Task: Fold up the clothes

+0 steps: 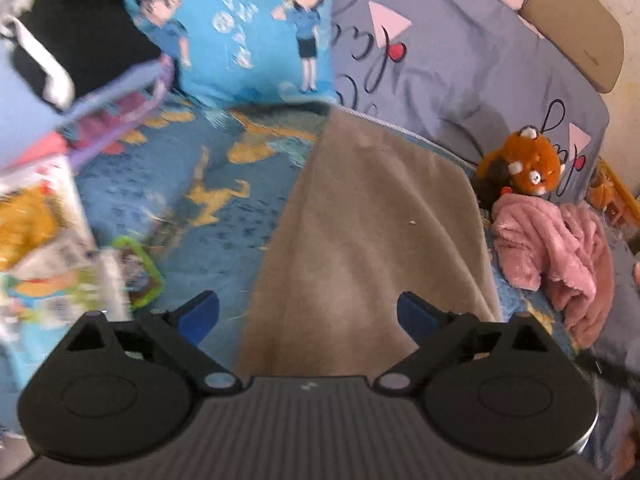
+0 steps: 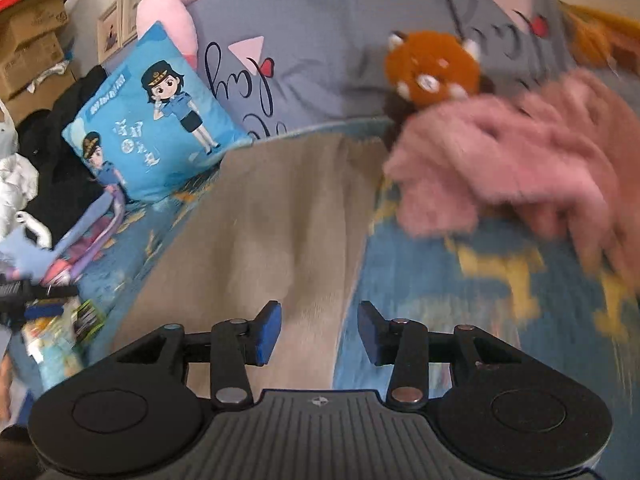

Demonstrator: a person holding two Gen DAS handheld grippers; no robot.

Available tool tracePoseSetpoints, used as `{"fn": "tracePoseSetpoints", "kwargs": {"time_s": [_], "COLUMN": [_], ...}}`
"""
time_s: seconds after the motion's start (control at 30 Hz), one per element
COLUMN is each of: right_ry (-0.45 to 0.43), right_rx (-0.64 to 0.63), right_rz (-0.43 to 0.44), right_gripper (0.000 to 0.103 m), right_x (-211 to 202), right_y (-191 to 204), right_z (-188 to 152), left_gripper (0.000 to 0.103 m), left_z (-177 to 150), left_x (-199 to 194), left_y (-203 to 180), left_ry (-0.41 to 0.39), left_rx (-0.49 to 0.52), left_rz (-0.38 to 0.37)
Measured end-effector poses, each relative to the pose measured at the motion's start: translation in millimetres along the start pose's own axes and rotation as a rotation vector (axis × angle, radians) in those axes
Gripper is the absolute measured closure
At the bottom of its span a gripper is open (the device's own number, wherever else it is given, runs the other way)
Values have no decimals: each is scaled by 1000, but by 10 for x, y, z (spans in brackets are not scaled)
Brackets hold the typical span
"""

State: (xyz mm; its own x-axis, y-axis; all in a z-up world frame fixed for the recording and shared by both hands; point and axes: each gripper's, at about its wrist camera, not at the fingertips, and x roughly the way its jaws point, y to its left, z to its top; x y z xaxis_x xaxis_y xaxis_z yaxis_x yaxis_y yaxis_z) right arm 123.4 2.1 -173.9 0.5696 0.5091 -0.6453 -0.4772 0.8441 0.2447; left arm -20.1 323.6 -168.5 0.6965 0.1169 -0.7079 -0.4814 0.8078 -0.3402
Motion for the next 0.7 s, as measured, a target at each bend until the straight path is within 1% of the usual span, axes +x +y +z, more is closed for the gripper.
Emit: {"fn": "tracePoseSetpoints", "kwargs": {"time_s": [0.1, 0.17, 0.23, 0.3, 0.37, 0.4, 0.47, 0.5, 0.57, 0.63, 0.67, 0.7], "right_ry": [-16, -12, -9, -6, -2, 4, 32, 46, 56, 59, 63, 66], "right_rx": [23, 97, 176, 216, 238, 251, 287, 307, 340, 390, 420, 444], "right_rz": [53, 102, 109, 90, 60, 54, 73, 82, 68, 80, 89, 91], "right_gripper": [62, 62, 62, 63, 72, 73, 77, 77, 77, 77, 78, 83], "right_x": [488, 839, 1190, 1527, 1858, 2015, 2294, 2418, 2613, 2737, 2799, 2854], "right_y": [-128, -281, -416, -511, -588, -620, -659, -672, -687, -700, -706, -705], "right_z": [492, 824, 1119, 1352, 1558, 1636, 1707, 1726, 1735, 1721, 1713, 1705], "left_gripper": [5, 5, 5, 4, 4, 4, 3, 2, 1, 0, 0, 0], "left_z": [11, 10, 26, 54, 45, 48, 25, 6, -37, -55, -63, -70], "left_x": [352, 593, 828, 1062, 1242, 1324, 1443, 1489, 1524, 1528, 1533, 1533], "left_y": [-67, -125, -166, -196, -238, -246, -251, -254, -277, -345, -373, -377], "left_ry": [35, 61, 81, 94, 91, 88, 82, 78, 64, 60, 60, 59], "left_rx": [0, 16, 36, 52, 61, 66, 80, 90, 120, 174, 197, 204], "left_rz": [-82, -143, -197, -244, -258, -259, -255, -253, -251, -233, -226, -225]}}
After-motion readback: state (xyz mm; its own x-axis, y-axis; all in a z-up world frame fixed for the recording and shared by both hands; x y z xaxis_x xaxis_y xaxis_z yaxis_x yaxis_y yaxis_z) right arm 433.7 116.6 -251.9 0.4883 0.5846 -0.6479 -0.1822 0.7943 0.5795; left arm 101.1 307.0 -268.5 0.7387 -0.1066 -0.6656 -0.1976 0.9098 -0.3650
